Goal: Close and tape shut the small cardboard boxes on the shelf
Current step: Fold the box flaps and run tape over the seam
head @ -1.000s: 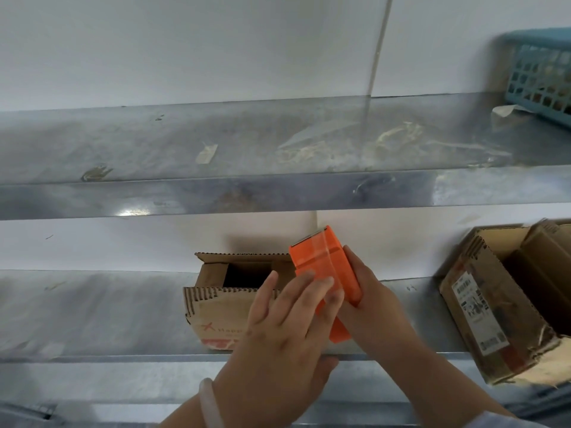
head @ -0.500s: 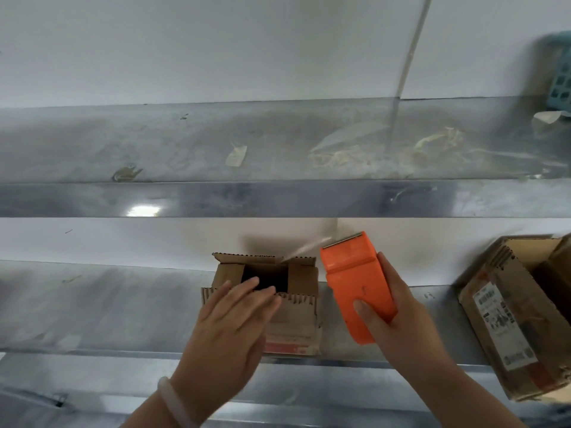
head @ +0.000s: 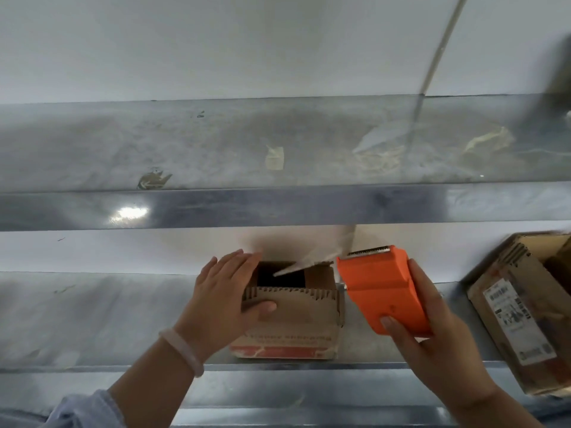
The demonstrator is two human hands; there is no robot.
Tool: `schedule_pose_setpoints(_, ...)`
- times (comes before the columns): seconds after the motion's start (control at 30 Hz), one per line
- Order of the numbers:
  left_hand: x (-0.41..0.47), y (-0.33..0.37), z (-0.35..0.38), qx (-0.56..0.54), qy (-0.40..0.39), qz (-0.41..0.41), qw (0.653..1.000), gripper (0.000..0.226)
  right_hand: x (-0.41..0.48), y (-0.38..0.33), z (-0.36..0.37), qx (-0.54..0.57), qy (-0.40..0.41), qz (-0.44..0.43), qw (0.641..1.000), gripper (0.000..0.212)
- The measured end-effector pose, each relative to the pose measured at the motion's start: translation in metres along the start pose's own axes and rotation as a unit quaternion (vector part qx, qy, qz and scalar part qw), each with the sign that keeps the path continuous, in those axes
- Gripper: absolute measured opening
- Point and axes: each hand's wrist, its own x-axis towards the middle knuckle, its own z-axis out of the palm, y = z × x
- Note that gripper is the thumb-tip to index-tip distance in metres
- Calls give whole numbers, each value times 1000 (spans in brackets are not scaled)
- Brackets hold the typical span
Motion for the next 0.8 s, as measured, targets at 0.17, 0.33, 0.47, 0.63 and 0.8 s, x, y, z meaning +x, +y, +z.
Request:
schedule_pose_setpoints(0.17, 7, -9, 14, -61, -10, 1, 998, 60, -3, -10, 0, -6, 8, -21, 1000, 78)
schedule_pose_setpoints(0.33, 7, -16, 28, -121, 50, -27, 991, 33, 2, -22, 7, 59, -32, 15, 998, 73)
schedule_pose_setpoints(0.47, 9, -14, 33, -154, 78, -68, 983, 26, 22, -34, 14, 170, -124, 75, 975, 73)
schedule_pose_setpoints(0.63, 11, -17, 37, -177, 76, -88, 977, 27, 53, -51, 27, 185, -212, 112, 953, 64)
schedule_pose_setpoints(0.8, 12, -20, 35, -167, 72, -77, 980, 14, 90, -63, 30, 193, -282, 125, 932, 56)
